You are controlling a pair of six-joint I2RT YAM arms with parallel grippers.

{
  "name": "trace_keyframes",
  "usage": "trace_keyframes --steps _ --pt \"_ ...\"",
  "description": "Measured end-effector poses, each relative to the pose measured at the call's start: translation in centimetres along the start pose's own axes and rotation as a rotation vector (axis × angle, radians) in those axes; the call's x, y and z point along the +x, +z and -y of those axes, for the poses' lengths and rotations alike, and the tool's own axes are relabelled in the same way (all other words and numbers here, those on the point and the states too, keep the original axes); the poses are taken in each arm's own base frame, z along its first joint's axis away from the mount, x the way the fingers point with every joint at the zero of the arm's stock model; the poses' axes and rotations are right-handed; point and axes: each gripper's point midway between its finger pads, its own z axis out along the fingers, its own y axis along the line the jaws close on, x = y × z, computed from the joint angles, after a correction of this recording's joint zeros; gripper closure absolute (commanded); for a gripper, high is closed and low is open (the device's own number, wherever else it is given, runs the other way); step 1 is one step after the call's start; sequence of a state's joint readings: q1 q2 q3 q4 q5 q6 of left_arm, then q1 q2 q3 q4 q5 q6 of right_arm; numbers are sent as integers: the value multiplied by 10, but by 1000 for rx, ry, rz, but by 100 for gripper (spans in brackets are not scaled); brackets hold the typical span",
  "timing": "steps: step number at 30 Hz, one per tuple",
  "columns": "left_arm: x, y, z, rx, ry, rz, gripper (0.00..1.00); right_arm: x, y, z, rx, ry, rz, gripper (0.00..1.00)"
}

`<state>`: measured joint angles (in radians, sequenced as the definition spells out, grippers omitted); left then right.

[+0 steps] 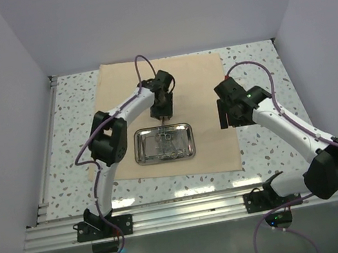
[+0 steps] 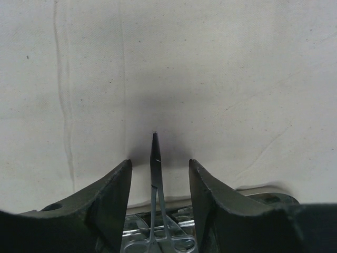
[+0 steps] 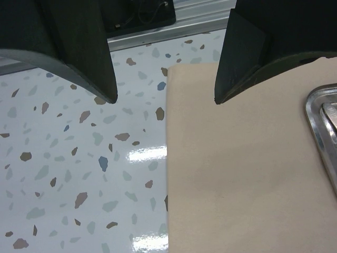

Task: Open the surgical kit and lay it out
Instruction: Pick up the medical item from the surgical kit, then place the medical item in the surgical kit.

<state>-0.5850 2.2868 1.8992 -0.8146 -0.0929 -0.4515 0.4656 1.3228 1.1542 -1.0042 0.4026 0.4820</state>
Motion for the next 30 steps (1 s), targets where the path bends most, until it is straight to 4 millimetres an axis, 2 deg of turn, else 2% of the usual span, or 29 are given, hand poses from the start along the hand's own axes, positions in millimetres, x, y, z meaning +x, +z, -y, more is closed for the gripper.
trace_keyframes --steps 1,2,3,4,5,11,13,15,17,19,22,26,27,30 --pt "0 1 0 -2 0 0 54 0 0 1 1 1 -1 22" --pt "0 1 -1 -5 -1 0 69 0 0 1 2 2 -1 22" --pt "0 2 -1 -9 1 1 78 0 0 1 2 5 0 22" --pt "0 2 -2 -11 -1 2 95 0 -1 1 2 6 0 22" --pt "0 2 -2 -15 -3 3 100 1 0 1 3 6 -1 22" --pt "-2 -1 -6 -31 14 3 100 2 1 3 12 6 -5 22" --pt "-8 -6 -9 -33 21 10 100 3 1 4 14 7 -7 22" --pt "-24 -17 -12 -28 23 42 100 3 1 5 16 9 -7 22" --pt "-50 -29 -19 -15 6 100 100 3 1 5 17 10 -7 22" --pt "-78 -40 -36 -7 -29 164 100 3 1 5 18 9 -9 22" --pt "-105 -45 -71 -25 -92 216 100 5 1 6 22 5 -18 22" --pt "-133 -34 -119 -89 -132 287 100 10 0 9 33 -2 -38 22" --pt "-136 -29 -126 -102 -131 294 100 11 -1 10 36 -4 -44 22" --pt "-145 -12 -129 -115 -106 315 100 10 -5 12 40 -7 -51 22"
